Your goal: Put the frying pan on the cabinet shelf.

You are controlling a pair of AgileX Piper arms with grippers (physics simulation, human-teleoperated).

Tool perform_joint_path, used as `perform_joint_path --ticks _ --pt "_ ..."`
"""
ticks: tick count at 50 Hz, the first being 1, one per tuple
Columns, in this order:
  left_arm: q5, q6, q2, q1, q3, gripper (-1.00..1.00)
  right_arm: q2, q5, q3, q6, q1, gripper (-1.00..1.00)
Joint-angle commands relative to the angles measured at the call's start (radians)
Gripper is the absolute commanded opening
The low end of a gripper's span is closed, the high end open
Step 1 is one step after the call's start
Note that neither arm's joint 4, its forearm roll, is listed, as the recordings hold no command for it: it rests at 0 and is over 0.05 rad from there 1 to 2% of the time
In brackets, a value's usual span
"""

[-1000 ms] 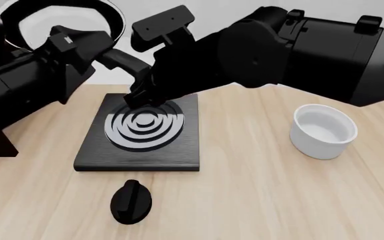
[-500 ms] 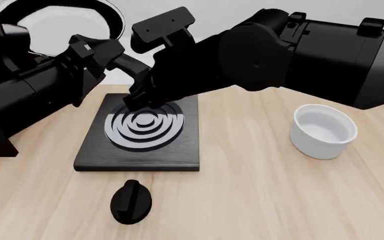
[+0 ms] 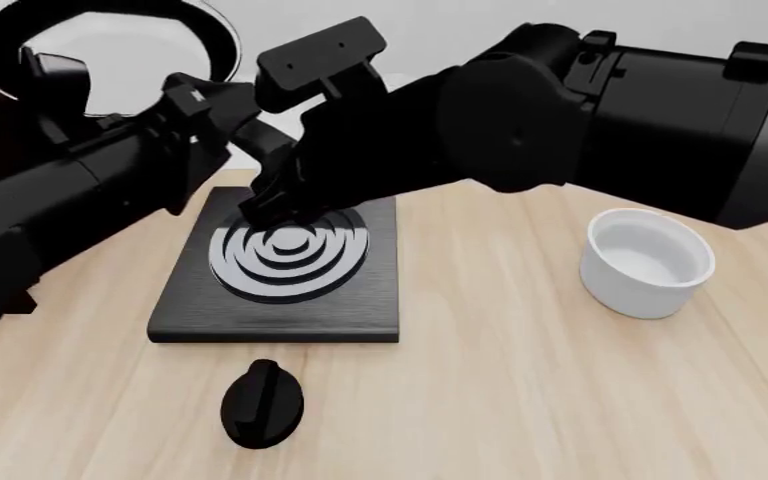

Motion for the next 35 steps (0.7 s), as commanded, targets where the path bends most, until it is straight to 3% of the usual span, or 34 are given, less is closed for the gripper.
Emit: perform_joint_path --ticks 1,18,19,35 --pt "-0.011 -0.014 0.020 -0.008 -0.007 1.00 -0.019 -0.015 -0.016 0.020 0.009 -1.00" --pt "0.004 -0.009 0.039 -0.012 -0.031 1.00 -0.025 -0.022 -0.007 0.019 0.010 -1.00" --pt "0.000 -0.013 0.039 -0.013 -0.028 -1.00 -0.026 -0.022 -0.008 0.018 0.008 -1.00" --pt "-0.001 -0.019 0.043 0.000 -0.021 -1.00 -0.036 -0.035 -0.003 0.005 -0.007 -1.00"
